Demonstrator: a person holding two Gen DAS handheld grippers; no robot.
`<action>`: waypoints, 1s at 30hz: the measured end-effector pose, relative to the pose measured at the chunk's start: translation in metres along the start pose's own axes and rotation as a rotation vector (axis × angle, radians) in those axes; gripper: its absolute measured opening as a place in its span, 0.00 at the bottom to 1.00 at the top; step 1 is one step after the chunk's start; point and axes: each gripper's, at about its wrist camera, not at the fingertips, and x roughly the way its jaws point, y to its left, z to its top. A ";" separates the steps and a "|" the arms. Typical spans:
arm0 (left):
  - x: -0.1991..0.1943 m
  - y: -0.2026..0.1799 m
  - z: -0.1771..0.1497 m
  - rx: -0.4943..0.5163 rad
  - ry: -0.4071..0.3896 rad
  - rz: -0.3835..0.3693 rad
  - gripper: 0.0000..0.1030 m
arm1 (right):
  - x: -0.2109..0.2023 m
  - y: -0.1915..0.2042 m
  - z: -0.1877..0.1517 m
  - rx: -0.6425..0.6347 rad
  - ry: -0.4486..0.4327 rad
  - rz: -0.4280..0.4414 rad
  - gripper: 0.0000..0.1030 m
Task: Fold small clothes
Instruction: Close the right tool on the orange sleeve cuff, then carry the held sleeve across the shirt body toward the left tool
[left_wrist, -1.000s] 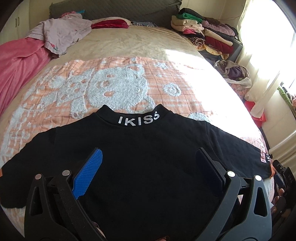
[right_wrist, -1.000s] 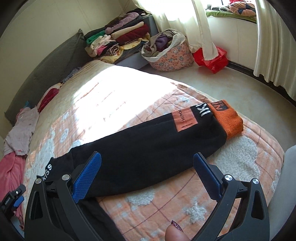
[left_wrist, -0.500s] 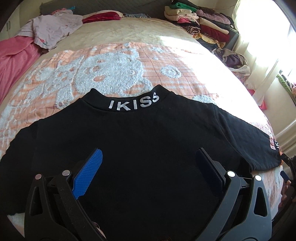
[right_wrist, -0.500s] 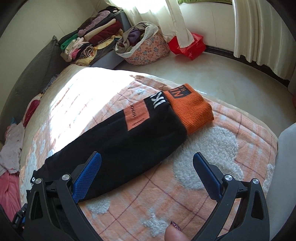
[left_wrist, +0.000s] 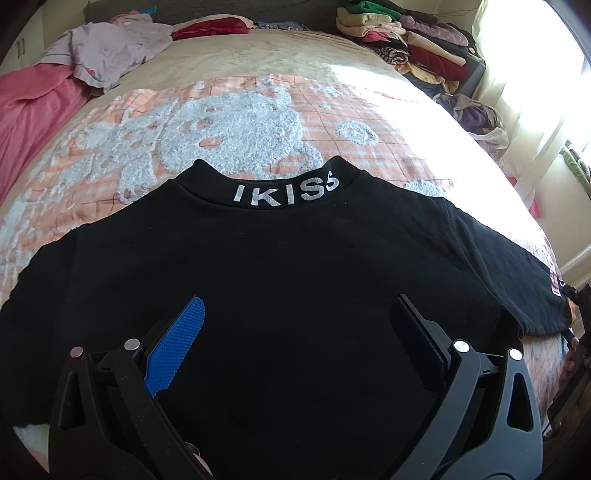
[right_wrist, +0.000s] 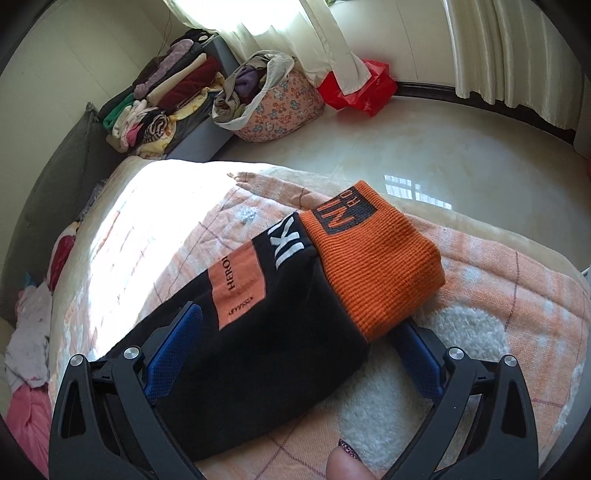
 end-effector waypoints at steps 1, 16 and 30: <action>0.000 0.001 0.000 -0.002 0.002 0.000 0.92 | 0.001 0.001 0.001 -0.006 -0.007 0.003 0.87; -0.019 0.036 0.010 -0.097 -0.009 -0.028 0.92 | -0.033 0.043 -0.002 -0.111 -0.061 0.081 0.16; -0.042 0.065 0.011 -0.141 -0.023 -0.051 0.92 | -0.089 0.149 -0.034 -0.289 -0.039 0.339 0.16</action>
